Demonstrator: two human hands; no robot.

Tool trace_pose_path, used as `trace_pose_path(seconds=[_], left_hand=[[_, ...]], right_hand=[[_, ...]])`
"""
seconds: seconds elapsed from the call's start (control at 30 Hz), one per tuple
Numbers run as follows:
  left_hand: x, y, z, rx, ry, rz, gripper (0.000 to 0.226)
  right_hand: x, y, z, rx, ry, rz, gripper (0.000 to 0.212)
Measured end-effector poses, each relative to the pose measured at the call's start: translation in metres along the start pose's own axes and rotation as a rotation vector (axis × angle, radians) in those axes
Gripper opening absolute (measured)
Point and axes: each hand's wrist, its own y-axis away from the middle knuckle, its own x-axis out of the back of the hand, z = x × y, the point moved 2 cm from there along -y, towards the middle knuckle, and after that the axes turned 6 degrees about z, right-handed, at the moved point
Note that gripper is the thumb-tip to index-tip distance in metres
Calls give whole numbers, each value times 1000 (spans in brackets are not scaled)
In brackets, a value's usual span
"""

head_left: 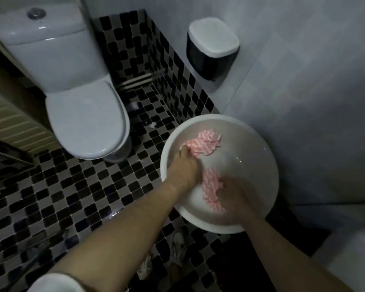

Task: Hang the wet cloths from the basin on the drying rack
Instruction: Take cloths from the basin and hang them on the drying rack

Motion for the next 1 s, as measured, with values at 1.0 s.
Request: trace_pose_path(seconds=[1.0], left_hand=[[74,38,19,86,1141,238,33]], right_hand=[[75,22,-56,362,-391,-138,50]])
